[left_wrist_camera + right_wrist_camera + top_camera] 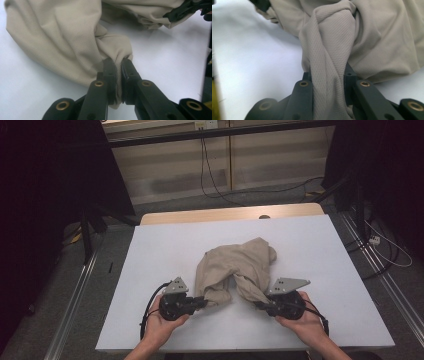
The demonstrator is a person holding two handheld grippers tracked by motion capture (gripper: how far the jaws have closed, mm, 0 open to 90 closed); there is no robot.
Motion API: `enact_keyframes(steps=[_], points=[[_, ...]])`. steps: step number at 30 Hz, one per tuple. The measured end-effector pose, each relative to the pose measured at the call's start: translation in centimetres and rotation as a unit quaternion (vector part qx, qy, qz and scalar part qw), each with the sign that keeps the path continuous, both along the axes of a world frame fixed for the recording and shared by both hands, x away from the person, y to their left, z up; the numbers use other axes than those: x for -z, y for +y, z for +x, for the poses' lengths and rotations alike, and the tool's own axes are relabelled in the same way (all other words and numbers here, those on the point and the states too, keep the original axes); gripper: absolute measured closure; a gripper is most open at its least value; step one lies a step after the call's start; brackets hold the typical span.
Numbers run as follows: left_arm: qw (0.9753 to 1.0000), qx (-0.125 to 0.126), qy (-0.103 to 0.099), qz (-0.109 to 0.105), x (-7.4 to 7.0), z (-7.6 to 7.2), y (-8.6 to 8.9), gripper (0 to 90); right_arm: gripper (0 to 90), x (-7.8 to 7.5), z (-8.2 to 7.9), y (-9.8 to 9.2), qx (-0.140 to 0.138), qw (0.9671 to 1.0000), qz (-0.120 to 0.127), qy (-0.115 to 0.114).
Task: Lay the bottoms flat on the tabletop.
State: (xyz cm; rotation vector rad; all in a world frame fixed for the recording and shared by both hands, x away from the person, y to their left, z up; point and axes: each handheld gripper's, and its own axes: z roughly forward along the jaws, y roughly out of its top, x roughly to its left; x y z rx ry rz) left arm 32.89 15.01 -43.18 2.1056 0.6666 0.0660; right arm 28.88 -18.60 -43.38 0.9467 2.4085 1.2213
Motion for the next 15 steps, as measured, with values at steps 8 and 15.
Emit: enact_keyframes(steps=[8, 15], points=[[0.9996, 0.025, 0.009, -0.006, -0.5, -4.0, 0.6, 83.9, 72.6, 0.0, -3.4, -0.6, -0.017, 0.9996, 0.015, 0.014], [0.9993, -0.012, -0.009, -0.035, -0.9, -3.0, 1.5, 61.2, 40.0, -0.7, -2.5, -0.9, 0.023, 0.9993, 0.024, -0.014]])
